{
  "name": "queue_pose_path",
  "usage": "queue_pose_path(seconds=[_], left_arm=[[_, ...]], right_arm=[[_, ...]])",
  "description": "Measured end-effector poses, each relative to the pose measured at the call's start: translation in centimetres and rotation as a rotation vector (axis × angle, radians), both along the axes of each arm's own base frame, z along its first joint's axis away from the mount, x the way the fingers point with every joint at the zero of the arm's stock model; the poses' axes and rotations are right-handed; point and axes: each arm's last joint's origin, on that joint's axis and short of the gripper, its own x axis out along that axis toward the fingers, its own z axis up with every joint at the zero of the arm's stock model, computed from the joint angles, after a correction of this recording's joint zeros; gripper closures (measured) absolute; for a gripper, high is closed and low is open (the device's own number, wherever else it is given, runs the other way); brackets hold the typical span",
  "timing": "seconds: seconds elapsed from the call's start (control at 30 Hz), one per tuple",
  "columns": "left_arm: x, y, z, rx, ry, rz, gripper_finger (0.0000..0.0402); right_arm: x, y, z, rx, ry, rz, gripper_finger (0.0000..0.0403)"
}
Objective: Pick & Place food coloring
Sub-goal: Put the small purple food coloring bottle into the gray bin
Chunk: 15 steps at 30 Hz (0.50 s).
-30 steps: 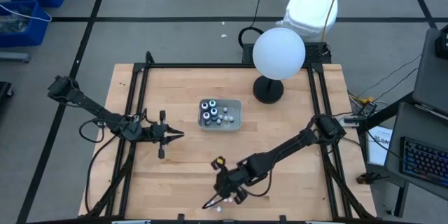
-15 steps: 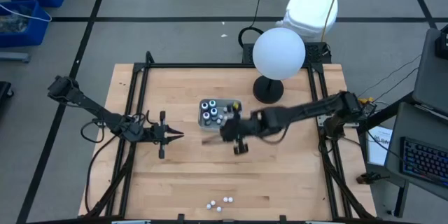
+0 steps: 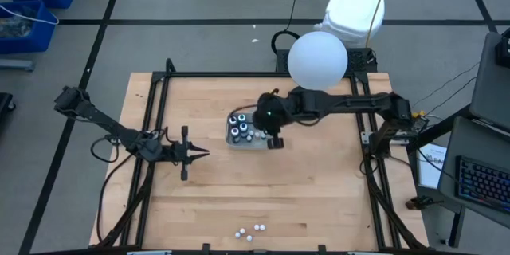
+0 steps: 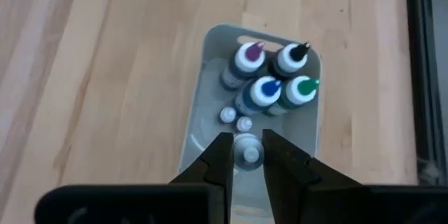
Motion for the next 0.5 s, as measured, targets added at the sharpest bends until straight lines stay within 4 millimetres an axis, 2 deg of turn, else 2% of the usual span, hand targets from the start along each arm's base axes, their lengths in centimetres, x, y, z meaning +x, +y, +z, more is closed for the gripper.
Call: queue_pose_path(seconds=[0.13, 0.37, 0.5], left_arm=[[0.0, 0.0, 0.1, 0.013, -0.006, -0.003, 0.0366], [0.0, 0.0, 0.0, 0.005, 0.003, -0.001, 0.0366], [0.0, 0.0, 0.0, 0.043, 0.005, -0.007, 0.0366]], right_arm=[[0.7, -1.1, -2.1, 0.002, 0.008, -0.022, 0.0355], [0.2, -1.9, -7.5, -0.006, 0.015, -0.034, 0.0354], [0.0, -2.4, -9.3, -0.011, -0.032, -0.049, 0.0354]])
